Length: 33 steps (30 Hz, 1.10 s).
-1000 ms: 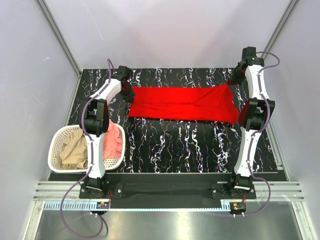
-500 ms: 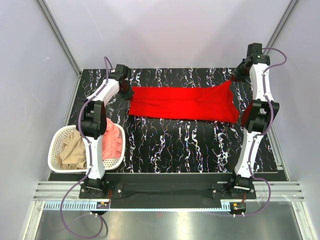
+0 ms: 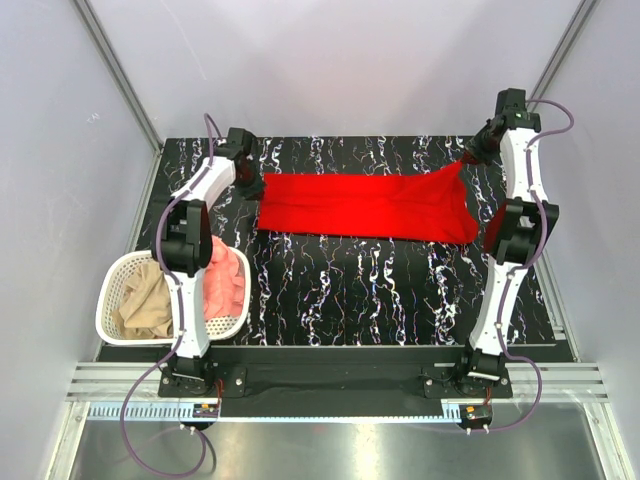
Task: Fold and stack the t-shirts
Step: Fold the tshirt
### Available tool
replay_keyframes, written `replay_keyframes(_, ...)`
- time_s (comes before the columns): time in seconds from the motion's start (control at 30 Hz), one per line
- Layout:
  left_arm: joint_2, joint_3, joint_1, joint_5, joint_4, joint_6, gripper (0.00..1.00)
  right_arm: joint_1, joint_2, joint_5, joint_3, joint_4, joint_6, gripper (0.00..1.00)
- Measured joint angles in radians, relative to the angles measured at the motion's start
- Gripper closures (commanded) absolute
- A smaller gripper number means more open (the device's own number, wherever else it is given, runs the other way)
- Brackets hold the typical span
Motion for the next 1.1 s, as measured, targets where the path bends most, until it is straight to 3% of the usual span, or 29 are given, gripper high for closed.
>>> replay_keyframes(0.13, 0.018, 0.02, 0.0, 0.002, -0.004, 0.002, 0.53, 0.0, 0.042, -0.028, 0.003, 0.034, 0.0, 0.96)
replay_keyframes(0.27, 0.029, 0.073, 0.0, -0.036, -0.048, 0.017, 0.34, 0.0, 0.135, -0.071, 0.055, 0.084, 0.013, 0.78)
replay_keyframes(0.3, 0.026, 0.084, 0.0, -0.053, -0.053, 0.02, 0.33, 0.0, 0.168, -0.084, 0.085, 0.092, 0.02, 0.62)
replay_keyframes(0.33, 0.019, 0.086, 0.0, -0.064, -0.052, 0.023, 0.31, 0.0, 0.198, -0.092, 0.114, 0.097, 0.03, 0.54)
replay_keyframes(0.43, -0.024, 0.068, -0.006, -0.094, -0.056, 0.042, 0.3, -0.001, 0.266, -0.114, 0.179, 0.115, 0.049, 0.37)
replay_keyframes(0.5, -0.086, 0.012, -0.011, -0.098, -0.043, 0.052, 0.34, -0.001, 0.272, -0.108, 0.18, 0.098, 0.052, 0.31)
replay_keyframes(0.6, -0.187, -0.097, -0.031, -0.06, -0.003, 0.064, 0.41, -0.001, 0.253, -0.069, 0.172, 0.06, 0.04, 0.31)
replay_keyframes(0.73, -0.266, -0.214, -0.07, 0.053, 0.055, 0.064, 0.49, -0.001, 0.114, 0.006, 0.021, -0.021, 0.021, 0.34)
replay_keyframes(0.83, -0.251, -0.241, -0.092, 0.134, 0.086, 0.055, 0.54, -0.001, -0.072, 0.036, -0.212, -0.035, -0.008, 0.46)
replay_keyframes(0.87, -0.237, -0.241, -0.095, 0.154, 0.089, 0.047, 0.55, -0.001, -0.138, 0.043, -0.299, -0.03, -0.014, 0.59)
replay_keyframes(0.93, -0.206, -0.241, -0.096, 0.176, 0.09, 0.036, 0.57, -0.001, -0.254, 0.042, -0.438, -0.023, -0.031, 0.7)
replay_keyframes(1.0, -0.171, -0.236, -0.092, 0.18, 0.083, 0.026, 0.58, -0.001, -0.326, 0.019, -0.528, -0.01, -0.035, 0.74)
replay_keyframes(1.1, -0.12, -0.223, -0.084, 0.177, 0.065, 0.01, 0.59, -0.001, -0.369, -0.026, -0.626, 0.03, -0.039, 0.71)
